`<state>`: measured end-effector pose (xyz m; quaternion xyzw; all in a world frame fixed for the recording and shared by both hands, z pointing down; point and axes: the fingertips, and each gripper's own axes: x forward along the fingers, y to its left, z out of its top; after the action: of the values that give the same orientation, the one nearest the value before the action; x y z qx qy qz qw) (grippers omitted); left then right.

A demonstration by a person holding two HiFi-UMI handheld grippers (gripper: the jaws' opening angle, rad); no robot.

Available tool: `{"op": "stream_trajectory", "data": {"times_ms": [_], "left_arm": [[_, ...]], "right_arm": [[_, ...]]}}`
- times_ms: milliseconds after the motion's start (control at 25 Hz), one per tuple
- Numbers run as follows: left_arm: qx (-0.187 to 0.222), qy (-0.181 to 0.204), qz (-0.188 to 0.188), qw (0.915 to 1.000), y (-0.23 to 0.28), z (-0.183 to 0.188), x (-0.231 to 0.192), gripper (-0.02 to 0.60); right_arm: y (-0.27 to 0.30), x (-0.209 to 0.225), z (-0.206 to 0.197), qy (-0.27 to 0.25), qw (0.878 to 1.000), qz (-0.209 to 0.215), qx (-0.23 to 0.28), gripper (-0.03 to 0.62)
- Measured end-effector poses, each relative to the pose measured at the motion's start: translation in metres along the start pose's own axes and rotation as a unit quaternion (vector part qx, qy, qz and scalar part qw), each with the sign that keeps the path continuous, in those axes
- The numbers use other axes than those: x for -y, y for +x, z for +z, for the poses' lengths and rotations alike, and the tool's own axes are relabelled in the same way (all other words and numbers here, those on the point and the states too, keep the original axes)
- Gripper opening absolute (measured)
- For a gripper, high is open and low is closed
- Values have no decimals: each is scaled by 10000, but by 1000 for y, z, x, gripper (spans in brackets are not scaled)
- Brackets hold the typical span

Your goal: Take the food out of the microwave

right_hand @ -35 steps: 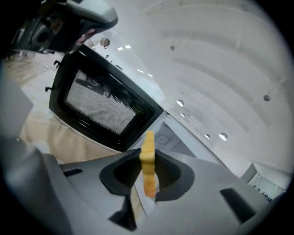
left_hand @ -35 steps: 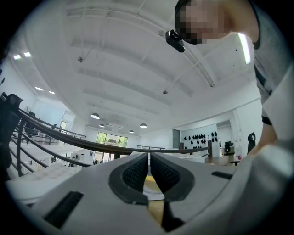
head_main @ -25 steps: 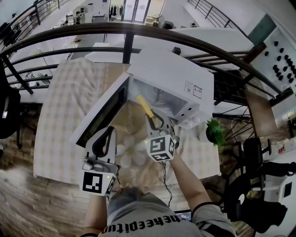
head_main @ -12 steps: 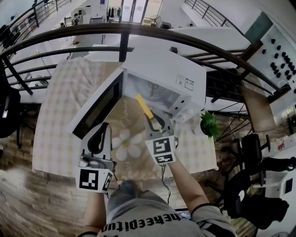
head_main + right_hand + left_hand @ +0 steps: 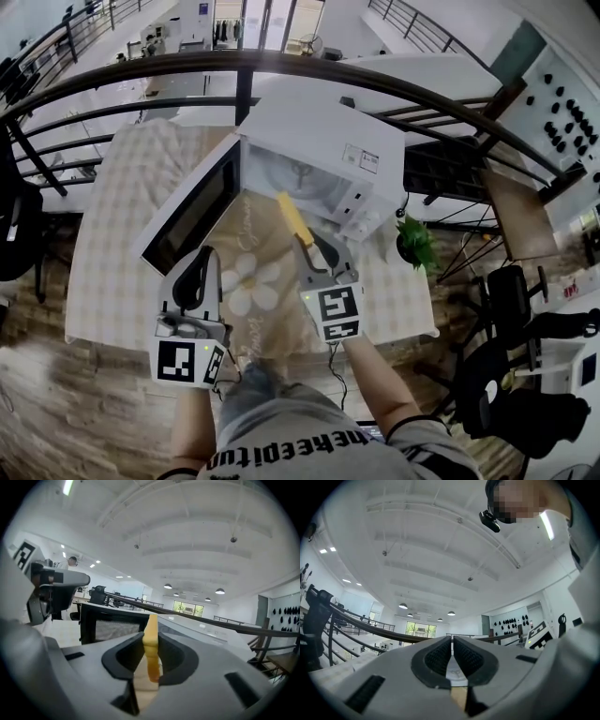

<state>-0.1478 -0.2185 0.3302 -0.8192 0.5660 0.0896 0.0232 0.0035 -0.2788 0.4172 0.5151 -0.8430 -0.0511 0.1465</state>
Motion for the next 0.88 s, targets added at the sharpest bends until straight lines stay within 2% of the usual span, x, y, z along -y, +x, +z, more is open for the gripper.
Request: {"op": "stream_trajectory", "data": {"times_ms": [880], "left_arm": [[191,134,-63,9997,-26,28,44,15]], "right_arm": [[-91,9,37,580,9959,-60,686,89]]}}
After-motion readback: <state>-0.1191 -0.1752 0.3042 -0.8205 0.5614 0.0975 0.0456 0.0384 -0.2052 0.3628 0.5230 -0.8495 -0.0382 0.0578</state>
